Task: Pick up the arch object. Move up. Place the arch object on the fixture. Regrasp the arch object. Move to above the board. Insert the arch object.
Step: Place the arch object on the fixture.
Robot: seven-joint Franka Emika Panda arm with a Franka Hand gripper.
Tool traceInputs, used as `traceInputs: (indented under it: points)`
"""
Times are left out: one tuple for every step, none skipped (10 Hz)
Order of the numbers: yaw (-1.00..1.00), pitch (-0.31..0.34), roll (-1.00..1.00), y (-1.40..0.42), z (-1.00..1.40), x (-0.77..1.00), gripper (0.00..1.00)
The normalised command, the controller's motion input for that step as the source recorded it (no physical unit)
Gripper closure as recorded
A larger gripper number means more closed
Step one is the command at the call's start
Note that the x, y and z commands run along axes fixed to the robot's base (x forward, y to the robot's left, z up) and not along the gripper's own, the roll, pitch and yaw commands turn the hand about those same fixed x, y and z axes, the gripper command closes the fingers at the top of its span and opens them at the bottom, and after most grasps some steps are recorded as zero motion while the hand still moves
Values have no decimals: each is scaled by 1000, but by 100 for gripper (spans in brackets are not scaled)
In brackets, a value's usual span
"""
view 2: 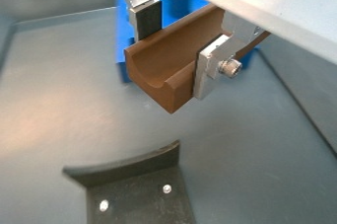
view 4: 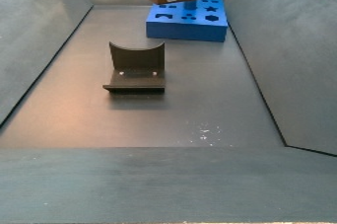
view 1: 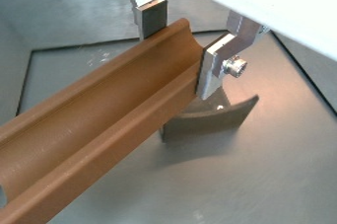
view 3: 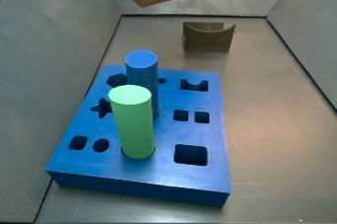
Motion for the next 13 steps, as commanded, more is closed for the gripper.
traceInputs:
  points:
    - [1000,-2,9,41,-46,737,100]
    - [1000,4,17,19,-39,610,100]
    - [1000,8,21,13,-36,550,100]
    - [1000,19,33,2,-35,410,100]
    - [1000,25,38,-3,-39,359,100]
    - [1000,38,49,-7,-36,261,100]
    - [1000,46,56,-9,-35,214,100]
    - [1000,66,74,-11,-34,125,100]
    - [1000,190,-919,1000,93,168,100]
    - [882,209,-1000,1000,99,156,100]
    - [770,235,-1000,1000,78,137,100]
    - [660,291,-1000,893,62,127,100]
    - [587,347,-1000,708,44,116,100]
